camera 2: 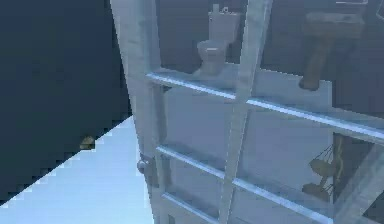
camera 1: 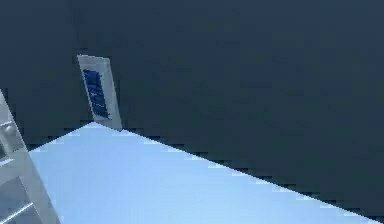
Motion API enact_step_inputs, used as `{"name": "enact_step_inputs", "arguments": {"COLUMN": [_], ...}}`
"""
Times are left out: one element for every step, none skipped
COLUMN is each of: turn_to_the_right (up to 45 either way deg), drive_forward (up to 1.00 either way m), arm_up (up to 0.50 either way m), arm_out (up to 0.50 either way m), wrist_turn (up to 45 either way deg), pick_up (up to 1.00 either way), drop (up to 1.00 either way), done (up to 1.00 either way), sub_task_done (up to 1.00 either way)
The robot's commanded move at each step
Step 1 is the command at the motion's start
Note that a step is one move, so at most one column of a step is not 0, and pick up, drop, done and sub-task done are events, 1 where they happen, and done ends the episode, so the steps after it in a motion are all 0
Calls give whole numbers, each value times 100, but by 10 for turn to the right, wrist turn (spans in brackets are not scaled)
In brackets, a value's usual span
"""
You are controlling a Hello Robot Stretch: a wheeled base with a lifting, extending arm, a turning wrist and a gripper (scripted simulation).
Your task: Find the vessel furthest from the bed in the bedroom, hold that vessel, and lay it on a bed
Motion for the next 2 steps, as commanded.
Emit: {"name": "enact_step_inputs", "arguments": {"turn_to_the_right": [-450,-300], "drive_forward": [0,0], "arm_up": [0,0], "arm_out": [0,0], "wrist_turn": [0,0], "pick_up": [0,0], "drop": [0,0], "done": [0,0], "sub_task_done": [0,0]}}
